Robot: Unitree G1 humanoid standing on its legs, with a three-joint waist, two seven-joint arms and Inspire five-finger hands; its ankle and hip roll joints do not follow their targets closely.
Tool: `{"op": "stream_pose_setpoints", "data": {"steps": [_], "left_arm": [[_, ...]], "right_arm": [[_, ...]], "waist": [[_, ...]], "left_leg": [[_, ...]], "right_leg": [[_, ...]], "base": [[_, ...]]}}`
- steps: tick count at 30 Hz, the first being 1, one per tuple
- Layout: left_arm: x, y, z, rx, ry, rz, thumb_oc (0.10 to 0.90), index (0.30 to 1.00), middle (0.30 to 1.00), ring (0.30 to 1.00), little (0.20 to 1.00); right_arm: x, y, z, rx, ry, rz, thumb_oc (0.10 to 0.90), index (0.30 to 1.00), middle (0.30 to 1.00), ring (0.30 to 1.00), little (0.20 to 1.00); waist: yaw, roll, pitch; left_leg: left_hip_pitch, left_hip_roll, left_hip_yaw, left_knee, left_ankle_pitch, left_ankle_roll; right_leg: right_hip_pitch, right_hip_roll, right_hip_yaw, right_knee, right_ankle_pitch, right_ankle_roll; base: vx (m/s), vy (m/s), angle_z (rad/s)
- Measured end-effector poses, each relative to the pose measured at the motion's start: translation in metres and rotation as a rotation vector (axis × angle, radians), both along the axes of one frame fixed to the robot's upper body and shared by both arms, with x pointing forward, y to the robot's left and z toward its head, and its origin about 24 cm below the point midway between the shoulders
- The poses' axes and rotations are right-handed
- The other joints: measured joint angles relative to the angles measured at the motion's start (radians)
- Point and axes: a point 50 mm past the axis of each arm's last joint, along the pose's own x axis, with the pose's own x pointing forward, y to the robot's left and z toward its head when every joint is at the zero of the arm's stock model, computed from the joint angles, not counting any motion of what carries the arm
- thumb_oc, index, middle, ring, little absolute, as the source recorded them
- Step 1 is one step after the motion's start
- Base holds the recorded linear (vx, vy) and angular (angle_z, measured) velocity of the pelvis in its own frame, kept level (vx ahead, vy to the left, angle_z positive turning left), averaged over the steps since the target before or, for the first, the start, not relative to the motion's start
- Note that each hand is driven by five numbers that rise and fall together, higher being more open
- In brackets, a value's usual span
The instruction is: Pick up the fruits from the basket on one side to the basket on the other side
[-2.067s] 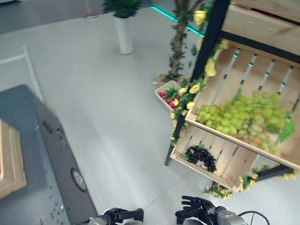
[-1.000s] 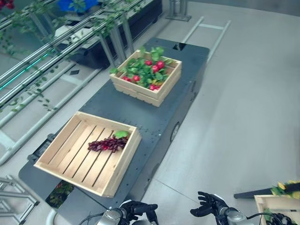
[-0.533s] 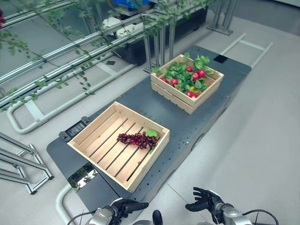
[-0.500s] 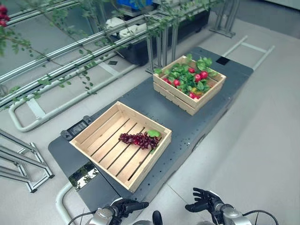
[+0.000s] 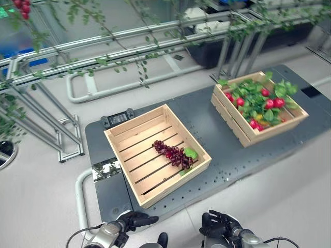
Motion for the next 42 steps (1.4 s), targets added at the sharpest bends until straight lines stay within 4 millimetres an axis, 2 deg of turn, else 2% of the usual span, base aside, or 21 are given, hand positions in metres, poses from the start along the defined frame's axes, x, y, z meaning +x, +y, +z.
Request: {"op": "stream_pose_setpoints", "data": {"steps": [1,2,3,5,6,7,9,10,11,12,17,19,21,24,27,32,34,36,39,42], "left_arm": [[-0.001,-0.005,0.002,-0.023,-0.019,-0.022,0.800,0.900,0.900,0.900,0.900],[0.003,-0.015,0.006,-0.061,-0.040,-0.055,0.800,0.900,0.900,0.900,0.900],[0.007,-0.020,0.009,-0.083,-0.054,-0.078,0.800,0.900,0.900,0.900,0.900],[0.028,-0.049,0.022,-0.181,-0.108,-0.212,0.800,0.900,0.900,0.900,0.900],[0.031,-0.054,0.025,-0.202,-0.120,-0.239,0.800,0.900,0.900,0.900,0.900],[0.040,-0.066,0.033,-0.245,-0.145,-0.310,0.800,0.900,0.900,0.900,0.900],[0.062,-0.084,0.058,-0.289,-0.208,-0.493,0.800,0.900,0.900,0.900,0.900],[0.066,-0.087,0.065,-0.308,-0.230,-0.531,0.800,0.900,0.900,0.900,0.900],[0.073,-0.093,0.080,-0.334,-0.285,-0.600,0.800,0.900,0.900,0.900,0.900],[0.077,-0.094,0.095,-0.344,-0.315,-0.674,0.800,0.900,0.900,0.900,0.900],[0.086,-0.080,0.173,-0.272,-0.417,-1.033,0.800,0.900,0.900,0.900,0.900],[0.091,-0.074,0.192,-0.241,-0.439,-1.085,0.800,0.900,0.900,0.900,0.900],[0.096,-0.075,0.209,-0.198,-0.516,-1.105,0.800,0.900,0.900,0.900,0.900],[0.100,-0.075,0.224,-0.156,-0.618,-1.079,0.800,0.900,0.900,0.900,0.900],[0.106,-0.070,0.246,-0.082,-0.816,-1.015,0.800,0.900,0.900,0.900,0.900],[0.116,-0.053,0.281,0.193,-1.142,-0.939,0.800,0.900,0.900,0.900,0.900],[0.117,-0.047,0.289,0.289,-1.220,-0.928,0.800,0.900,0.900,0.900,0.900],[0.121,-0.040,0.287,0.406,-1.270,-0.913,0.800,0.900,0.900,0.900,0.900],[0.131,-0.020,0.277,0.614,-1.278,-0.887,0.800,0.900,0.900,0.900,0.900],[0.139,-0.010,0.269,0.709,-1.281,-0.865,0.800,0.900,0.900,0.900,0.900]], "right_arm": [[0.006,0.002,0.004,0.004,-0.027,0.010,0.800,0.900,0.900,0.900,0.900],[0.011,0.002,0.008,0.007,-0.051,0.019,0.800,0.900,0.900,0.900,0.900],[0.013,0.002,0.009,0.006,-0.058,0.020,0.800,0.900,0.900,0.900,0.900],[0.013,-0.006,0.010,-0.027,-0.053,-0.009,0.800,0.900,0.900,0.900,0.900],[0.013,-0.008,0.010,-0.027,-0.051,-0.025,0.800,0.900,0.900,0.900,0.900],[0.011,-0.013,0.010,-0.033,-0.047,-0.046,0.800,0.900,0.900,0.900,0.900],[0.004,-0.022,0.009,-0.028,-0.038,-0.132,0.800,0.900,0.900,0.900,0.900],[0.003,-0.023,0.009,-0.029,-0.035,-0.148,0.800,0.900,0.900,0.900,0.900],[0.000,-0.027,0.008,-0.033,-0.031,-0.164,0.800,0.900,0.900,0.900,0.900],[-0.002,-0.029,0.007,-0.039,-0.022,-0.167,0.800,0.900,0.900,0.900,0.900],[-0.018,-0.033,0.003,-0.035,0.002,-0.210,0.800,0.900,0.900,0.900,0.900],[-0.017,-0.033,0.003,-0.033,-0.005,-0.207,0.800,0.900,0.900,0.900,0.900],[-0.019,-0.033,0.003,-0.028,-0.001,-0.203,0.800,0.900,0.900,0.900,0.900],[-0.021,-0.032,0.003,-0.018,0.001,-0.198,0.800,0.900,0.900,0.900,0.900],[-0.024,-0.031,0.002,-0.005,-0.004,-0.220,0.800,0.900,0.900,0.900,0.900],[-0.027,-0.031,0.003,0.002,-0.019,-0.239,0.800,0.900,0.900,0.900,0.900],[-0.027,-0.031,0.004,0.017,-0.025,-0.254,0.800,0.900,0.900,0.900,0.900],[-0.029,-0.032,0.003,0.052,-0.019,-0.312,0.800,0.900,0.900,0.900,0.900],[-0.028,-0.033,0.004,0.072,-0.028,-0.337,0.800,0.900,0.900,0.900,0.900],[-0.024,-0.031,0.006,0.076,-0.048,-0.330,0.800,0.900,0.900,0.900,0.900]], "waist": [[0.002,0.010,-0.004],[-0.006,0.003,0.001],[-0.011,-0.002,0.004],[-0.024,-0.014,0.007],[-0.024,-0.014,0.007],[-0.026,-0.012,0.008],[-0.057,-0.001,0.017],[-0.061,0.004,0.019],[-0.058,0.023,0.029],[-0.055,0.033,0.033],[-0.058,0.062,0.039],[-0.059,0.063,0.038],[-0.058,0.063,0.039],[-0.056,0.061,0.038],[-0.058,0.061,0.038],[-0.058,0.054,0.032],[-0.056,0.047,0.029],[-0.058,0.041,0.028],[-0.070,0.029,0.034],[-0.082,0.021,0.050]], "left_leg": [[-0.003,0.034,0.046,-0.002,0.000,-0.016],[-0.022,0.053,0.067,-0.002,0.008,-0.030],[-0.031,0.058,0.082,-0.003,0.014,-0.039],[-0.060,0.076,0.172,-0.014,0.046,-0.044],[-0.065,0.081,0.192,-0.022,0.054,-0.045],[-0.073,0.088,0.239,-0.041,0.069,-0.042],[-0.085,0.106,0.342,-0.065,0.080,-0.030],[-0.083,0.102,0.357,-0.072,0.089,-0.031],[-0.079,0.102,0.357,-0.088,0.128,-0.042],[-0.066,0.090,0.355,-0.109,0.132,-0.035],[-0.052,0.056,0.358,-0.108,0.123,-0.020],[-0.045,0.048,0.357,-0.108,0.121,-0.017],[-0.038,0.047,0.353,-0.108,0.119,-0.015],[-0.033,0.047,0.353,-0.109,0.118,-0.014],[-0.034,0.049,0.352,-0.115,0.119,-0.017],[-0.057,0.052,0.349,-0.114,0.120,-0.018],[-0.074,0.049,0.348,-0.108,0.125,-0.019],[-0.085,0.049,0.348,-0.108,0.126,-0.019],[-0.114,0.049,0.355,-0.108,0.126,-0.019],[-0.127,0.049,0.359,-0.108,0.126,-0.020]], "right_leg": [[0.010,0.031,-0.020,-0.011,-0.002,-0.022],[0.011,0.043,-0.049,-0.012,-0.009,-0.036],[0.011,0.045,-0.068,-0.012,-0.012,-0.041],[0.011,0.051,-0.144,-0.012,-0.023,-0.058],[0.012,0.051,-0.152,-0.012,-0.024,-0.060],[0.012,0.048,-0.180,-0.012,-0.028,-0.062],[0.012,0.026,-0.247,-0.012,-0.041,-0.060],[0.011,0.022,-0.255,-0.012,-0.042,-0.057],[0.010,0.021,-0.256,-0.012,-0.036,-0.044],[0.010,0.011,-0.249,-0.012,-0.035,-0.035],[0.016,-0.017,-0.228,-0.012,-0.032,-0.008],[0.024,-0.022,-0.228,-0.012,-0.032,-0.007],[0.033,-0.024,-0.227,-0.012,-0.032,-0.007],[0.038,-0.027,-0.221,-0.012,-0.037,0.004],[0.037,-0.023,-0.219,-0.012,-0.036,0.004],[0.017,-0.021,-0.221,-0.012,-0.036,0.003],[-0.001,-0.020,-0.221,-0.011,-0.033,0.001],[-0.012,-0.020,-0.219,-0.011,-0.033,0.001],[-0.046,-0.018,-0.204,-0.011,-0.032,0.000],[-0.062,-0.017,-0.195,-0.011,-0.032,0.001]], "base": [[0.12,-0.326,0.46],[0.09,-0.253,0.55],[0.04,-0.139,0.81],[0.00,-0.063,0.86],[-0.05,0.042,0.63],[-0.05,0.112,0.62],[-0.01,0.137,0.96],[0.07,0.162,0.64],[0.11,0.191,0.10],[0.14,0.187,-0.06],[0.11,0.129,-0.06],[0.09,0.085,0.03],[0.07,0.062,0.06],[0.01,0.011,0.01],[-0.01,-0.011,0.00],[-0.04,-0.039,0.01],[-0.06,-0.043,0.02],[-0.07,-0.033,0.01],[-0.07,-0.009,-0.06],[-0.07,-0.001,-0.05]]}}
